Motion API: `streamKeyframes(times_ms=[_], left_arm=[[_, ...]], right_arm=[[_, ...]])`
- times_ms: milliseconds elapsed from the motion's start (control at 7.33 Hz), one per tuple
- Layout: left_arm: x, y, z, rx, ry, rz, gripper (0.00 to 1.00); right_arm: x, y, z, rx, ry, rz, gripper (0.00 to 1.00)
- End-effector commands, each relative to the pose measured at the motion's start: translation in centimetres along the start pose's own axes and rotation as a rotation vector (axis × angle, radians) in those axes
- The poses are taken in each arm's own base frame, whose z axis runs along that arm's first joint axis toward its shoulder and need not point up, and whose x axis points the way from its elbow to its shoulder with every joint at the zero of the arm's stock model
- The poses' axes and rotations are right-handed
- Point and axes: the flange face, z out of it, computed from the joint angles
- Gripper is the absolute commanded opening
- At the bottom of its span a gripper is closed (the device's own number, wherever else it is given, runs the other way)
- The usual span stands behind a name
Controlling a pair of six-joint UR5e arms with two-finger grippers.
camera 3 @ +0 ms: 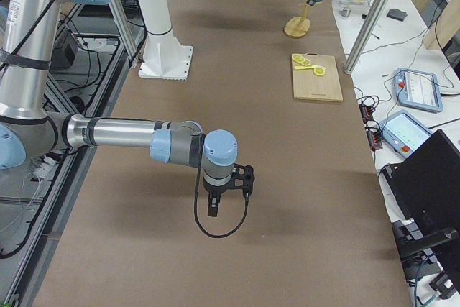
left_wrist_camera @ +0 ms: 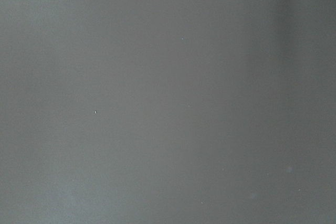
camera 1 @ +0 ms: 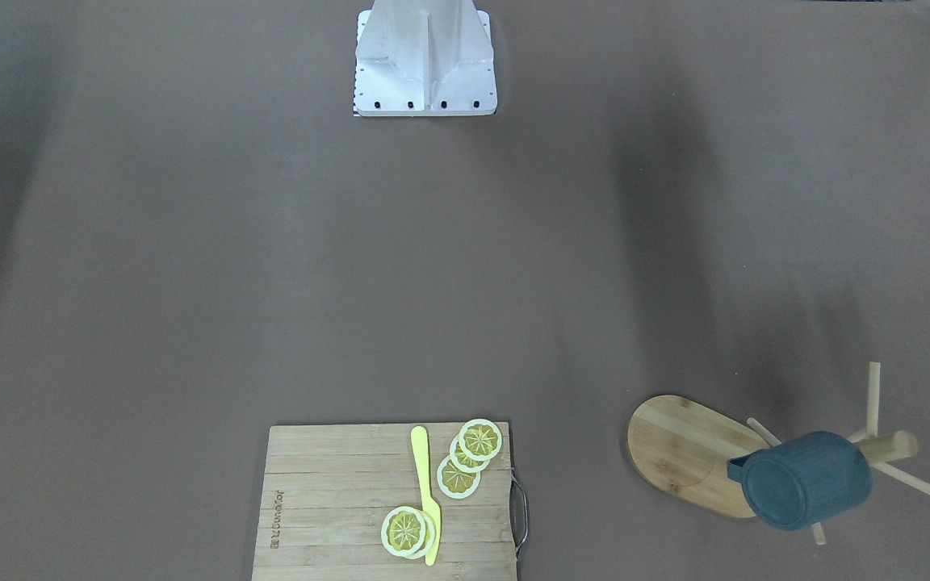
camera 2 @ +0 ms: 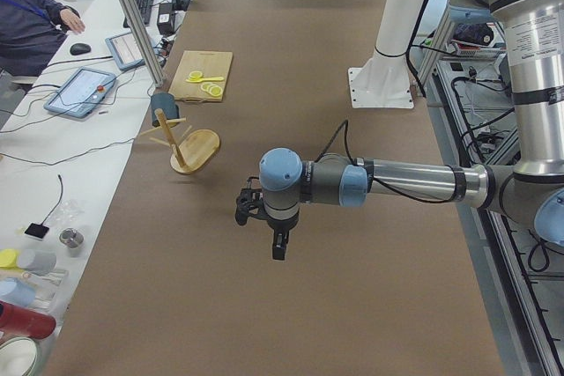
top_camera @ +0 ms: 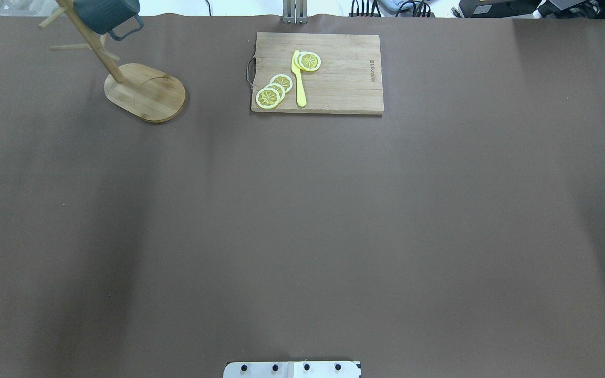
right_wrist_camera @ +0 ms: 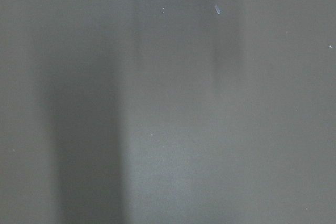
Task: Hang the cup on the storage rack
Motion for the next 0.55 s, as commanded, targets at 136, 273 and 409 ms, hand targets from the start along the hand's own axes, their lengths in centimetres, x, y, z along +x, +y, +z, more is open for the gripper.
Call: streamKeyframes(times_ms=[136,273,409], left_arm=[[-0.3,0.08,0.27,-0.006,-0.004,-0.006,0.99],[-0.52,0.13,0.3,-0.006,-0.007,-0.01,0.99],[-0.7,0.11,0.66,-0.014,-0.005,-0.013,0.99]], right_arm=[[0.17,0.14,0.01,-0.001,0.009,0.001,1.0],[0.14,0.66,0.0,-0.002,0.01,0.002,1.0],[-0.12,0.89,-0.2,0.002,0.005,-0.001,1.0]])
